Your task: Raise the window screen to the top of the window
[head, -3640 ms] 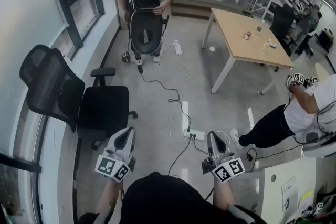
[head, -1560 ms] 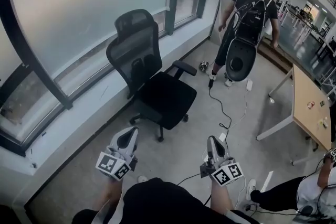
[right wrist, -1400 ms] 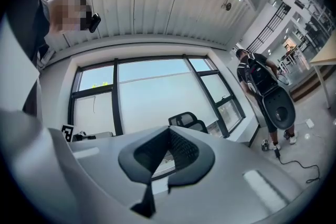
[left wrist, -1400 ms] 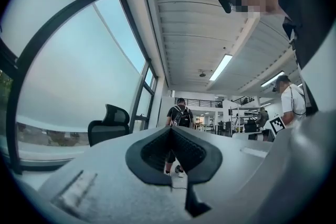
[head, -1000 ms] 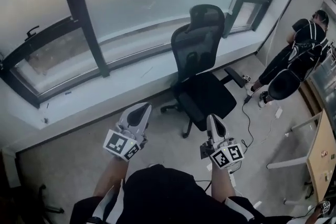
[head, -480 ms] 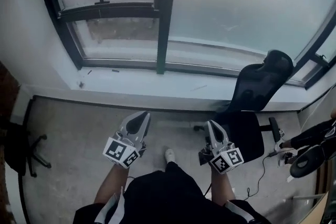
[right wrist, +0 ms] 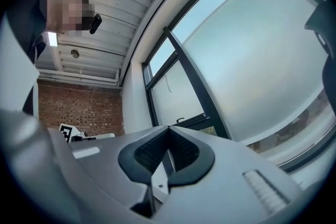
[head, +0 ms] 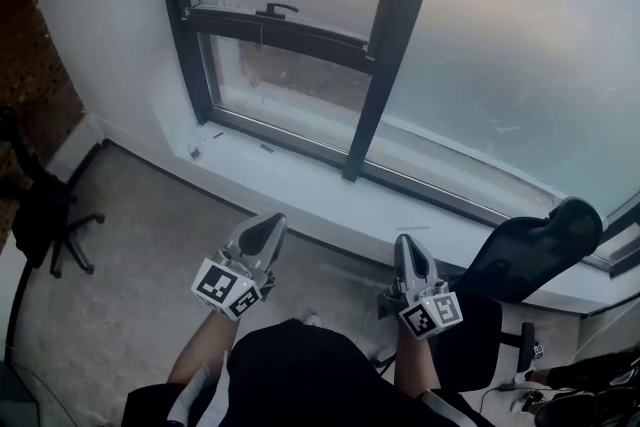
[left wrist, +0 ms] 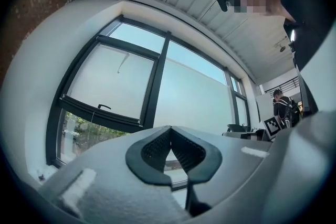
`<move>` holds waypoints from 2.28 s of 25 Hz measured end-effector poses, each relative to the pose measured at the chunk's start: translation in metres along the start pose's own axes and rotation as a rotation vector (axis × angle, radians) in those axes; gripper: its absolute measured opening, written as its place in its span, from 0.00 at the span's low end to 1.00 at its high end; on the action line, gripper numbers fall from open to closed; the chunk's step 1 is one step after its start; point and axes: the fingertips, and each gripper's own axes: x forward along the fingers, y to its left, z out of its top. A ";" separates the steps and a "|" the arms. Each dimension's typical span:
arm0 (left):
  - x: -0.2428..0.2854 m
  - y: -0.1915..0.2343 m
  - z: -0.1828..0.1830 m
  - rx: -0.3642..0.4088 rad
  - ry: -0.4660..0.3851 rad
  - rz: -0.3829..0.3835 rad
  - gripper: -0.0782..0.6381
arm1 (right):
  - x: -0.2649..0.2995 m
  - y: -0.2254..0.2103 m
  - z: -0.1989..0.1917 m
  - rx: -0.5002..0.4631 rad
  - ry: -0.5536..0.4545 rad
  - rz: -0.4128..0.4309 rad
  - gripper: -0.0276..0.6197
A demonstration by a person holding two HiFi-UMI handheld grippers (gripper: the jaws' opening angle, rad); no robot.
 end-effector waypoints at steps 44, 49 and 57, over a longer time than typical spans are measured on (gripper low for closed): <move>0.022 0.372 0.023 -0.013 -0.004 0.290 0.11 | 0.389 0.058 -0.126 0.036 0.142 0.201 0.05; 0.025 0.420 0.033 -0.048 -0.008 0.246 0.11 | 0.432 0.060 -0.137 0.013 0.158 0.149 0.05; 0.046 0.467 0.020 -0.101 -0.013 0.197 0.11 | 0.470 0.048 -0.153 0.021 0.180 0.100 0.05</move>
